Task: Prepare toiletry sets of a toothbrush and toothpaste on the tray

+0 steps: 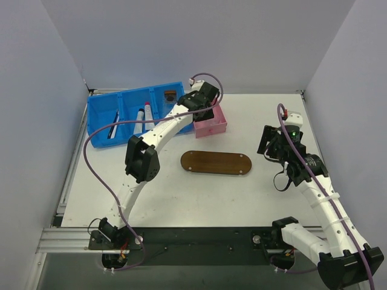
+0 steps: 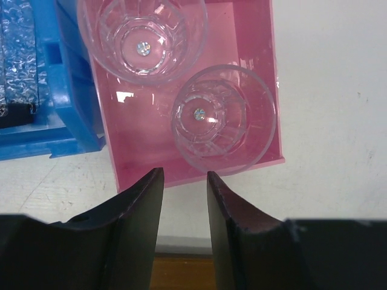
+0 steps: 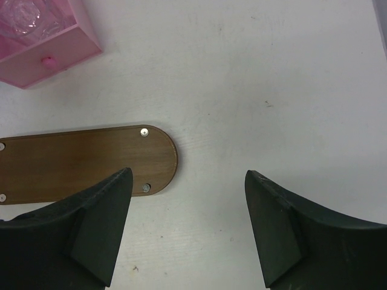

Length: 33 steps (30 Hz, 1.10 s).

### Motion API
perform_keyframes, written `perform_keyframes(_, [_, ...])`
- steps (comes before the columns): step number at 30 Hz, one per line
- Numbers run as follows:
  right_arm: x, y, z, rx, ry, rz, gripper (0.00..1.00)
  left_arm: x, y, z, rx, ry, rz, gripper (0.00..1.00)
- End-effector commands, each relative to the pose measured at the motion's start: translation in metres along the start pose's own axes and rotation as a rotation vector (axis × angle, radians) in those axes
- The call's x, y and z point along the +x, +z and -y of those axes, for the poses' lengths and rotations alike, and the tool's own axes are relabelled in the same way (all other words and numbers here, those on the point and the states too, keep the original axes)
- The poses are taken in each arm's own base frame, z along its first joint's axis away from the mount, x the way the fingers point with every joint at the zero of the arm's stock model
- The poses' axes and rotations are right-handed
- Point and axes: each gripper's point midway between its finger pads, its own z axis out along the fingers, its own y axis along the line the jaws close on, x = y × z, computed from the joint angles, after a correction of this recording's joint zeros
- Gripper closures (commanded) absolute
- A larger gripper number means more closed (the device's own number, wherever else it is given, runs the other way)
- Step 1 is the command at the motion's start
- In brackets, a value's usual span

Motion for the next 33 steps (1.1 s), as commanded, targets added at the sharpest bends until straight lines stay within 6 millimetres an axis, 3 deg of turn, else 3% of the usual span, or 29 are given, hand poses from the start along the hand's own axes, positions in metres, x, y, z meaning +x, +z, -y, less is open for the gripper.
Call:
perform_keyframes(1, [0.005, 0.0, -0.004, -0.009, 0.0, -0.039, 0.3, -0.014, 0.008, 0.009, 0.02, -0.004, 0.049, 0.55])
perform_keyframes(7, [0.01, 0.002, -0.005, -0.007, 0.005, -0.06, 0.31, -0.015, 0.026, -0.007, -0.013, -0.033, 0.032, 0.55])
perform_keyframes(17, [0.02, 0.004, -0.005, 0.0, 0.038, -0.086, 0.32, -0.019, 0.046, -0.012, 0.019, -0.079, 0.015, 0.56])
perform_keyframes(24, [0.02, 0.006, -0.003, 0.011, 0.022, -0.094, 0.32, -0.012, 0.056, -0.009, 0.063, -0.1, -0.034, 0.72])
perform_keyframes(26, [0.019, 0.006, -0.003, 0.012, 0.022, -0.094, 0.32, -0.014, 0.053, -0.007, 0.073, -0.104, -0.032, 0.75])
perform_keyframes(31, [0.014, 0.005, -0.004, 0.012, 0.024, -0.085, 0.32, -0.023, 0.044, 0.0, 0.103, -0.117, -0.015, 0.96])
perform_keyframes(33, [0.01, 0.005, -0.005, 0.011, 0.024, -0.078, 0.32, -0.032, 0.037, 0.006, 0.127, -0.12, 0.008, 1.0])
